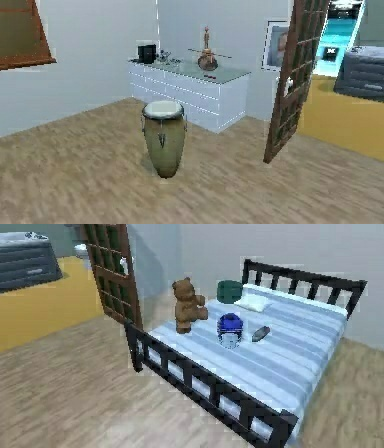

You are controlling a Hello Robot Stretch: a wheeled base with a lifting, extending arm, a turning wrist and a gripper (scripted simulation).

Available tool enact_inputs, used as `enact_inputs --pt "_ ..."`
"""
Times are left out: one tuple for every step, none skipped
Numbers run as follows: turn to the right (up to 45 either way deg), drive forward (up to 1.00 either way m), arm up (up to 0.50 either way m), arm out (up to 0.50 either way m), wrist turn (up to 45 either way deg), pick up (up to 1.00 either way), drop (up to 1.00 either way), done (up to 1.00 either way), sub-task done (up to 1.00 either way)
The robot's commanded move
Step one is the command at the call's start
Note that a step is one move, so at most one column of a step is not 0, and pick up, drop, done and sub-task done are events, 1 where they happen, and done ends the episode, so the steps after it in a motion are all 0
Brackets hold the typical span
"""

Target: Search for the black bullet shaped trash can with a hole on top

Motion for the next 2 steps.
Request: enact_inputs --pt "-45.0 0.0 0.0 0.0 0.0 0.0 0.0 0.0 0.0" --pt "0.0 0.9 0.0 0.0 0.0 0.0 0.0 0.0 0.0"
